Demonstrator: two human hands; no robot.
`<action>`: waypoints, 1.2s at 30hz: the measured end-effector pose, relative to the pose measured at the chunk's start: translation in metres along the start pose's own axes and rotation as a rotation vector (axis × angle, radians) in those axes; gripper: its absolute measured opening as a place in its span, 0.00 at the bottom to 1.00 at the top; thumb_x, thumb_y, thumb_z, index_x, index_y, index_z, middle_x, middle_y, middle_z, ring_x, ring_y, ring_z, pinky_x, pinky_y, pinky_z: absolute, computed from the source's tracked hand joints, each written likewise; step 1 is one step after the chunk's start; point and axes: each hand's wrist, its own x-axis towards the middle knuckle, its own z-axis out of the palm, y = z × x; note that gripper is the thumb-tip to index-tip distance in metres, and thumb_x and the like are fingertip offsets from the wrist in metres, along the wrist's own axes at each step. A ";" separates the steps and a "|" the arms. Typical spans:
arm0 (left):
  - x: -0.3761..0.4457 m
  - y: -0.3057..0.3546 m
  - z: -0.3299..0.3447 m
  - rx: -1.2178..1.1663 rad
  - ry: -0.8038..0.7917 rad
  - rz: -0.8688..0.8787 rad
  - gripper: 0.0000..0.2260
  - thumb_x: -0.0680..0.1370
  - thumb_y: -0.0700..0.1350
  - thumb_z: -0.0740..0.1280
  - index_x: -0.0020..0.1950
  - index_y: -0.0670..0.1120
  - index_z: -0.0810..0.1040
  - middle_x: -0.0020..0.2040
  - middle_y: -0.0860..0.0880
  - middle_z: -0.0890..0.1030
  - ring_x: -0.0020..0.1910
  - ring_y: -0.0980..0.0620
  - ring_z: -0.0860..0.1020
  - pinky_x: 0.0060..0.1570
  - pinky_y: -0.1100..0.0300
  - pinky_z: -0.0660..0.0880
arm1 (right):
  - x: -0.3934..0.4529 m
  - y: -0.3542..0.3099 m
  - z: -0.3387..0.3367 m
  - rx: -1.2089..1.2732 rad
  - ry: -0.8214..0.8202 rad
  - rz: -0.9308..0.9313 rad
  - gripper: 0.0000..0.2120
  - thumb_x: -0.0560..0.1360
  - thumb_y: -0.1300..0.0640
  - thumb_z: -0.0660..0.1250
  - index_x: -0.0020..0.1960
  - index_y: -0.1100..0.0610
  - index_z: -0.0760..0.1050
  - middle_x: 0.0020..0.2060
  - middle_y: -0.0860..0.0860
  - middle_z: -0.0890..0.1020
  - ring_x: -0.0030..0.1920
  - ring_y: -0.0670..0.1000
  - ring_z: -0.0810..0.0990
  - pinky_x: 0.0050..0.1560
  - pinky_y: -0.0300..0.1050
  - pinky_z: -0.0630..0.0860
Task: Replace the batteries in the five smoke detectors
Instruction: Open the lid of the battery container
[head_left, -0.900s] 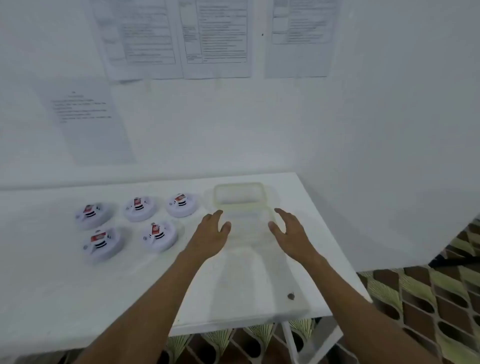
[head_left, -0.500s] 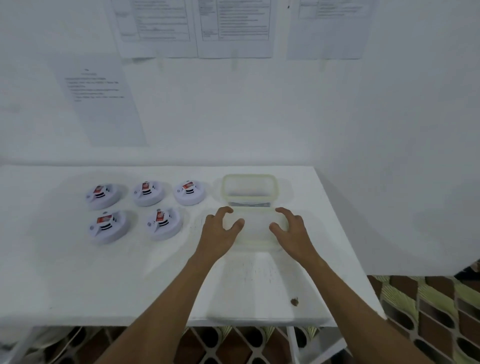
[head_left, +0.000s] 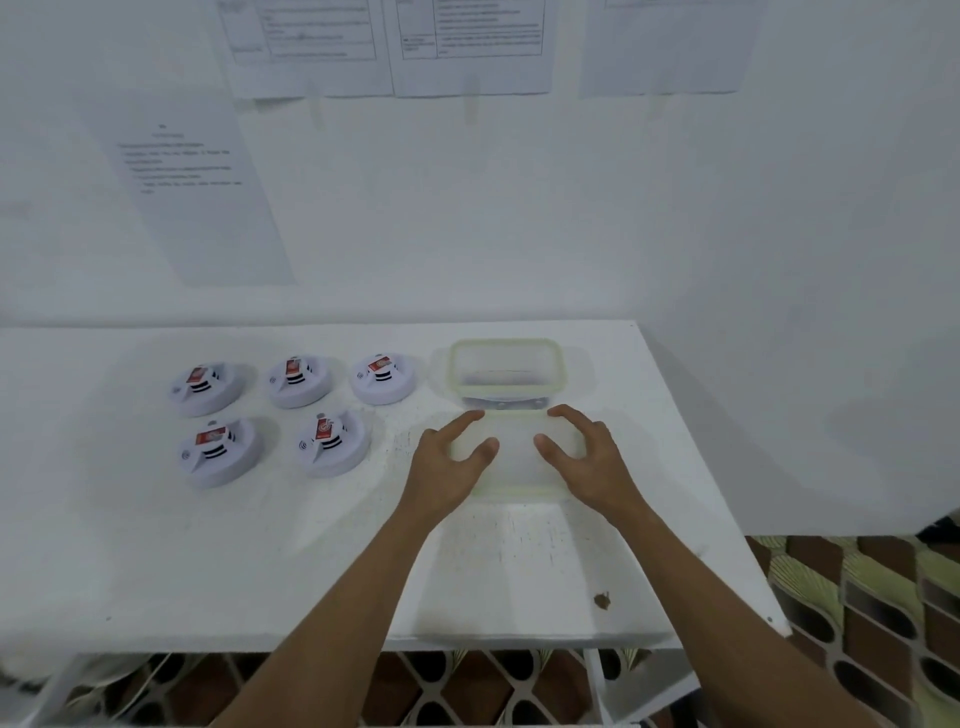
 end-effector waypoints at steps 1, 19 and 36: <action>0.001 -0.002 0.000 0.005 0.005 0.006 0.21 0.74 0.61 0.69 0.66 0.64 0.72 0.62 0.51 0.72 0.58 0.55 0.71 0.58 0.60 0.70 | 0.000 0.000 0.001 0.003 0.017 -0.010 0.20 0.74 0.42 0.71 0.64 0.41 0.74 0.59 0.50 0.74 0.59 0.49 0.74 0.59 0.43 0.73; -0.018 0.007 -0.010 0.533 0.070 0.043 0.27 0.77 0.66 0.57 0.73 0.57 0.64 0.60 0.45 0.74 0.59 0.45 0.76 0.52 0.52 0.74 | -0.022 -0.001 -0.009 -0.071 -0.044 0.007 0.30 0.73 0.43 0.73 0.72 0.46 0.70 0.56 0.49 0.72 0.59 0.49 0.73 0.57 0.42 0.72; -0.040 0.010 -0.001 -0.271 -0.147 -0.083 0.22 0.76 0.53 0.70 0.69 0.61 0.71 0.61 0.56 0.75 0.57 0.55 0.76 0.50 0.57 0.79 | -0.030 -0.007 0.013 0.156 -0.134 -0.008 0.13 0.78 0.47 0.67 0.62 0.43 0.75 0.63 0.44 0.76 0.60 0.48 0.76 0.56 0.42 0.77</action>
